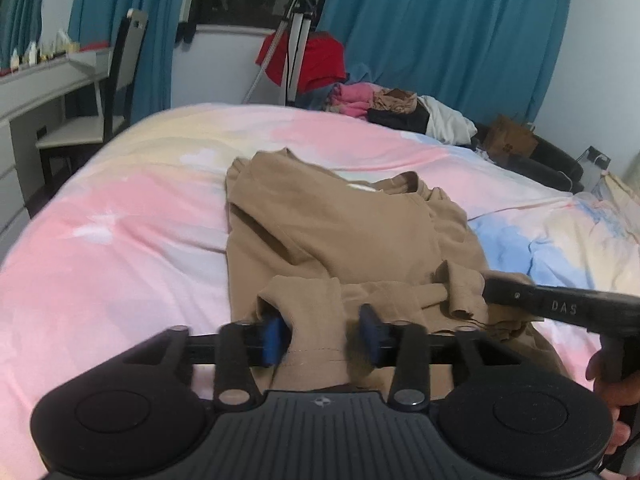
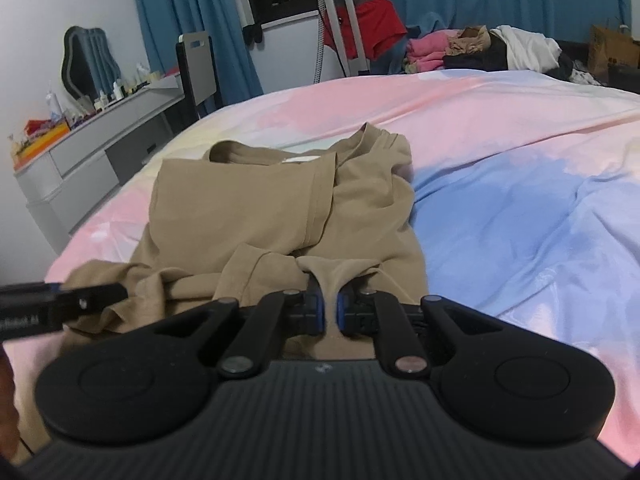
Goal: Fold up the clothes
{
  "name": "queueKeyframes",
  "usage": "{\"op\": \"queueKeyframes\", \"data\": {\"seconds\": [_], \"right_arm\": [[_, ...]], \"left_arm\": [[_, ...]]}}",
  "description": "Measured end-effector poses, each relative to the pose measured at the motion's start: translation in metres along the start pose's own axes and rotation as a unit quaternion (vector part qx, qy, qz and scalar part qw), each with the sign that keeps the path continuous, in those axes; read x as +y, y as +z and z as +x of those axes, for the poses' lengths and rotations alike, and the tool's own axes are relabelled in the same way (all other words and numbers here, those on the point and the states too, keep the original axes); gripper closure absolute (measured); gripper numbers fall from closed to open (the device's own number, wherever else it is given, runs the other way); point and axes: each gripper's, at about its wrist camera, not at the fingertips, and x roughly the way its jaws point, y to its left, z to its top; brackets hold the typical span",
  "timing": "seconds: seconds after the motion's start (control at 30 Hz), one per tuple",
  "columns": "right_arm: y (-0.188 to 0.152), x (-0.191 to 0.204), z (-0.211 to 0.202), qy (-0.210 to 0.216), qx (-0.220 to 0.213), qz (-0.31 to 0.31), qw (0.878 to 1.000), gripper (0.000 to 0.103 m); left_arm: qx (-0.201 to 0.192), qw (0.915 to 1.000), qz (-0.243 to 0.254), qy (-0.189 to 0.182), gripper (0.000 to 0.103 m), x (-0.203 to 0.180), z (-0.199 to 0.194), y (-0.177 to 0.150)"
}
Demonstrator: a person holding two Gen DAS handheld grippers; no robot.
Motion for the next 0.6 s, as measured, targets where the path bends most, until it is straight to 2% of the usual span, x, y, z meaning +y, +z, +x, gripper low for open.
{"op": "queueKeyframes", "data": {"seconds": [0.03, 0.1, 0.17, 0.2, 0.27, 0.43, 0.6], "right_arm": [[0.001, 0.001, -0.004, -0.002, -0.003, -0.003, 1.000, 0.090], [0.001, 0.003, -0.018, -0.011, -0.023, -0.012, 1.000, 0.075], [0.003, 0.003, -0.037, -0.004, -0.049, -0.008, 0.999, 0.040], [0.005, 0.001, -0.047, 0.002, -0.063, -0.002, 0.998, 0.036], [0.007, -0.001, -0.070, 0.015, -0.089, 0.013, 0.996, 0.033], [-0.010, 0.008, -0.126, 0.027, -0.130, 0.038, 0.990, 0.032], [-0.028, 0.029, -0.158, 0.019, -0.144, -0.019, 0.989, 0.032]], "left_arm": [[-0.005, 1.0000, 0.003, 0.002, 0.053, -0.004, -0.007, 0.000], [-0.016, 0.9998, 0.010, 0.006, 0.044, -0.011, -0.020, -0.001], [-0.027, 0.9995, 0.016, 0.010, 0.033, -0.019, -0.033, -0.001], [-0.032, 0.9992, 0.019, 0.012, 0.032, -0.022, -0.040, -0.002], [-0.046, 0.9986, 0.023, 0.014, 0.025, -0.029, -0.056, -0.004], [-0.078, 0.9964, 0.031, 0.012, 0.021, -0.048, -0.101, -0.012], [-0.098, 0.9934, 0.056, 0.017, 0.018, -0.066, -0.139, -0.026]]}}
